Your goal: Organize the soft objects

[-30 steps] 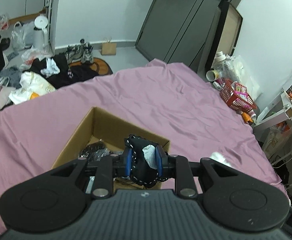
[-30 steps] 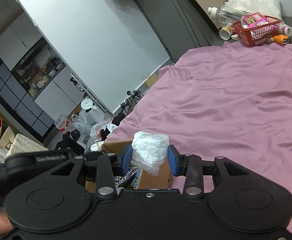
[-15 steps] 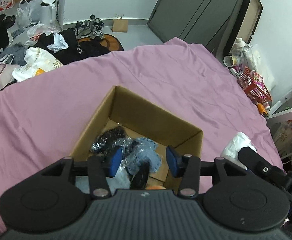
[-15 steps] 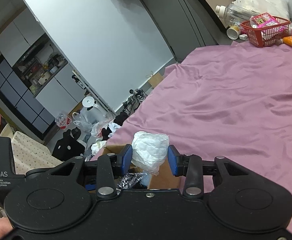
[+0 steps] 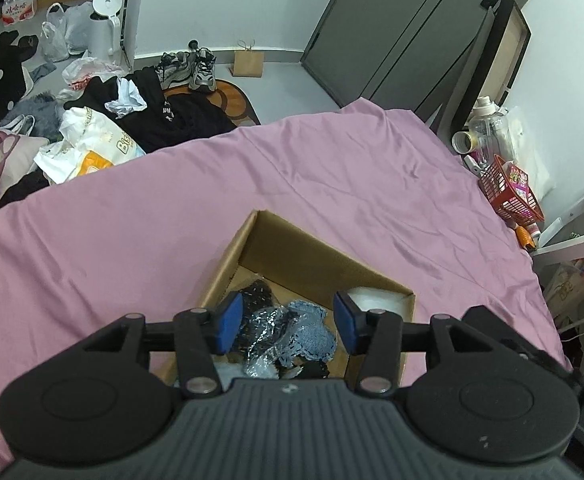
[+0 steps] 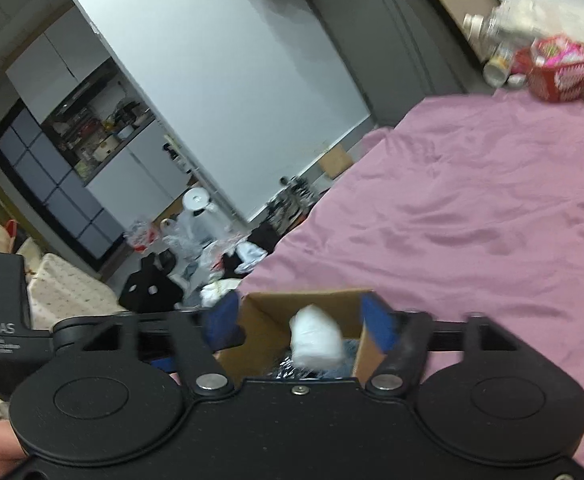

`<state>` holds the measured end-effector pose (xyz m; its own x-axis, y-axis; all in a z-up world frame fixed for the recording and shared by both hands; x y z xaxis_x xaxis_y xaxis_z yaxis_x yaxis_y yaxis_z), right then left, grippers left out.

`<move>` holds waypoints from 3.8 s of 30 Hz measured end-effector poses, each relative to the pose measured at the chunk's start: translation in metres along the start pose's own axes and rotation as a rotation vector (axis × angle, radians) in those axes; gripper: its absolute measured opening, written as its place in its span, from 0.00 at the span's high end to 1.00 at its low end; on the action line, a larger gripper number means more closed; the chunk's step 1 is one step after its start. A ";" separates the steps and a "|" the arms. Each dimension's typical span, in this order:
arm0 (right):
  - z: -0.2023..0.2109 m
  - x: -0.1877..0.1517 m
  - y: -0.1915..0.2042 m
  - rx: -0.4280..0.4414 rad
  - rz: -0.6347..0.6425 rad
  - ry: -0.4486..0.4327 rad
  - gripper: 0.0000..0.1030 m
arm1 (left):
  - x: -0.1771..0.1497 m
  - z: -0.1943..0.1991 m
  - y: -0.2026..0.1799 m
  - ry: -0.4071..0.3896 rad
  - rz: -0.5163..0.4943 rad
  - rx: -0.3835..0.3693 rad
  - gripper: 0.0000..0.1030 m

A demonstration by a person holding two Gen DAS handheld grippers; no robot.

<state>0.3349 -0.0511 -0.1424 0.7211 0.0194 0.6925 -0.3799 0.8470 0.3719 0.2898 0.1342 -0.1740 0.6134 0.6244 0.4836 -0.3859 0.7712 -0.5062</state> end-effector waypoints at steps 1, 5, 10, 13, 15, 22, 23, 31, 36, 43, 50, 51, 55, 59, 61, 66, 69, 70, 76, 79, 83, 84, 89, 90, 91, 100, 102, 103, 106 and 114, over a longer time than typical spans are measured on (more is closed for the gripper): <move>0.004 0.001 0.000 -0.006 0.005 -0.016 0.25 | 0.000 0.002 -0.001 -0.002 -0.004 0.003 0.47; 0.011 0.001 -0.009 -0.050 -0.007 -0.020 0.23 | -0.001 0.011 -0.007 -0.017 -0.014 0.008 0.42; 0.026 -0.001 -0.018 -0.124 -0.028 -0.015 0.10 | -0.009 0.024 -0.019 -0.017 -0.031 0.000 0.41; 0.039 -0.003 -0.019 -0.135 -0.028 -0.005 0.07 | -0.015 0.032 -0.026 -0.009 -0.039 -0.003 0.33; 0.045 -0.005 -0.019 -0.146 -0.017 0.009 0.03 | -0.020 0.039 -0.031 -0.006 -0.055 -0.009 0.32; 0.073 -0.010 -0.023 -0.216 -0.022 0.040 0.00 | -0.037 0.059 -0.050 0.005 -0.123 0.004 0.26; 0.077 -0.009 -0.025 -0.229 -0.028 0.043 0.00 | -0.039 0.063 -0.053 0.007 -0.134 0.004 0.25; 0.118 -0.005 -0.022 -0.274 -0.039 0.080 0.00 | -0.049 0.098 -0.079 0.008 -0.200 -0.002 0.17; 0.142 -0.006 -0.015 -0.287 -0.033 0.066 0.00 | -0.057 0.120 -0.090 0.012 -0.223 -0.014 0.10; 0.172 -0.013 -0.011 -0.278 -0.013 0.040 0.00 | -0.068 0.148 -0.093 -0.007 -0.261 -0.008 0.04; 0.206 -0.018 -0.007 -0.319 0.043 -0.039 0.00 | -0.081 0.174 -0.094 -0.019 -0.298 -0.021 0.03; 0.209 -0.020 -0.007 -0.324 0.053 -0.043 0.00 | -0.083 0.178 -0.095 -0.024 -0.303 -0.025 0.03; 0.221 -0.028 -0.001 -0.306 0.094 -0.047 0.00 | -0.091 0.192 -0.097 -0.027 -0.316 -0.035 0.03; 0.234 -0.036 0.006 -0.320 0.131 -0.067 0.00 | -0.100 0.202 -0.099 -0.028 -0.337 -0.037 0.02; 0.239 -0.041 0.007 -0.304 0.118 -0.059 0.00 | -0.105 0.209 -0.100 -0.031 -0.345 -0.044 0.02; 0.249 -0.050 0.007 -0.306 0.089 -0.054 0.00 | -0.116 0.222 -0.102 -0.042 -0.373 -0.067 0.02; 0.256 -0.056 0.009 -0.318 0.106 -0.066 0.00 | -0.123 0.231 -0.102 -0.060 -0.375 -0.081 0.02; 0.259 -0.059 0.010 -0.319 0.105 -0.069 0.00 | -0.125 0.234 -0.102 -0.062 -0.376 -0.082 0.02; 0.272 -0.071 0.015 -0.291 0.109 -0.077 0.00 | -0.133 0.249 -0.102 -0.084 -0.393 -0.080 0.02; 0.275 -0.077 0.015 -0.282 0.111 -0.070 0.00 | -0.135 0.260 -0.100 -0.103 -0.386 -0.090 0.02; 0.278 -0.080 0.011 -0.276 0.084 -0.079 0.00 | -0.143 0.269 -0.098 -0.112 -0.403 -0.084 0.02; 0.280 -0.081 0.011 -0.275 0.083 -0.083 0.00 | -0.145 0.271 -0.097 -0.114 -0.408 -0.082 0.02; 0.289 -0.085 0.015 -0.249 0.106 -0.091 0.00 | -0.155 0.275 -0.095 -0.115 -0.424 -0.072 0.02; 0.290 -0.087 0.015 -0.248 0.112 -0.088 0.00 | -0.156 0.275 -0.094 -0.117 -0.425 -0.068 0.02; 0.290 -0.089 0.016 -0.247 0.118 -0.088 0.00 | -0.158 0.275 -0.093 -0.118 -0.429 -0.065 0.01; 0.293 -0.099 0.021 -0.253 0.156 -0.100 0.00 | -0.162 0.274 -0.078 -0.112 -0.427 -0.036 0.01; 0.293 -0.100 0.021 -0.256 0.155 -0.096 0.00 | -0.163 0.273 -0.077 -0.113 -0.433 -0.037 0.01; 0.292 -0.099 0.020 -0.258 0.155 -0.092 0.00 | -0.163 0.273 -0.076 -0.118 -0.436 -0.035 0.01; 0.290 -0.099 0.020 -0.264 0.155 -0.086 0.00 | -0.162 0.274 -0.074 -0.133 -0.442 -0.023 0.01; 0.290 -0.100 0.020 -0.261 0.160 -0.083 0.00 | -0.161 0.275 -0.071 -0.130 -0.437 -0.019 0.01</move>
<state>0.0875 -0.1899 -0.0247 0.6103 0.1288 0.7816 -0.3150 0.9448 0.0903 0.0285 0.0131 -0.0201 0.6236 0.2520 0.7400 -0.0964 0.9642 -0.2472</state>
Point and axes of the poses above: each gripper's, at about its wrist camera, not at the fingertips, and z roughly against the way its jaws point, y to its left, x to its top, the point moved 7 cm from there along -z, roughly the way its jaws point, and after that the axes turned 12 degrees about -x, right-handed, at the moved point
